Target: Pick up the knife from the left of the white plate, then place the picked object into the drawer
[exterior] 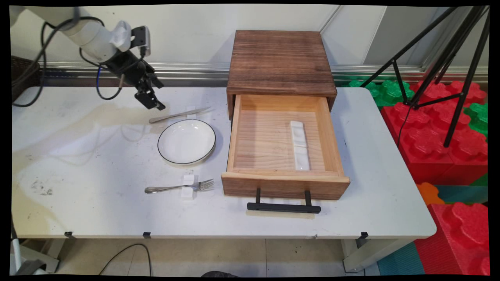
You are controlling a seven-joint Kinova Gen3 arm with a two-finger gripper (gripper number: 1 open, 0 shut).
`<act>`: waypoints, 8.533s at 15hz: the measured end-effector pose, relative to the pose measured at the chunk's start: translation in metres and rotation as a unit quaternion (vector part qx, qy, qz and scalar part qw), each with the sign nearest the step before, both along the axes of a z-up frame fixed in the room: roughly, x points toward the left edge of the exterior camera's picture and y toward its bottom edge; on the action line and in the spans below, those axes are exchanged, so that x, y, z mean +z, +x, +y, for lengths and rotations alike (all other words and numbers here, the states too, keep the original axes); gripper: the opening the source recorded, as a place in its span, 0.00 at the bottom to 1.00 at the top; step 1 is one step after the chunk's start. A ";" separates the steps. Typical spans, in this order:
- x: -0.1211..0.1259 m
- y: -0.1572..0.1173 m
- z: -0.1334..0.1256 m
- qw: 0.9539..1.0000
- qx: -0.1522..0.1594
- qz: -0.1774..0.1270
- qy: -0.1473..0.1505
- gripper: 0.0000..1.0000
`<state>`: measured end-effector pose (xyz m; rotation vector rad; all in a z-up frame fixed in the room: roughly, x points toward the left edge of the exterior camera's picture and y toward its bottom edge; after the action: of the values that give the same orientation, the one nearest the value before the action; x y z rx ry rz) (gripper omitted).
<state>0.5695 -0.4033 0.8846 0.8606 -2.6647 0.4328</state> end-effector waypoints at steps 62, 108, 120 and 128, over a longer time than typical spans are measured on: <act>0.033 0.014 -0.053 0.988 0.149 0.039 -0.010 0.00; 0.034 -0.297 -0.099 0.981 -0.166 0.104 -0.001 0.00; -0.017 -0.299 -0.107 0.980 -0.169 0.106 0.010 0.00; -0.039 -0.299 -0.111 0.981 -0.164 0.106 0.015 0.00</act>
<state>0.2706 -0.5142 0.8451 0.4306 -2.5519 0.2072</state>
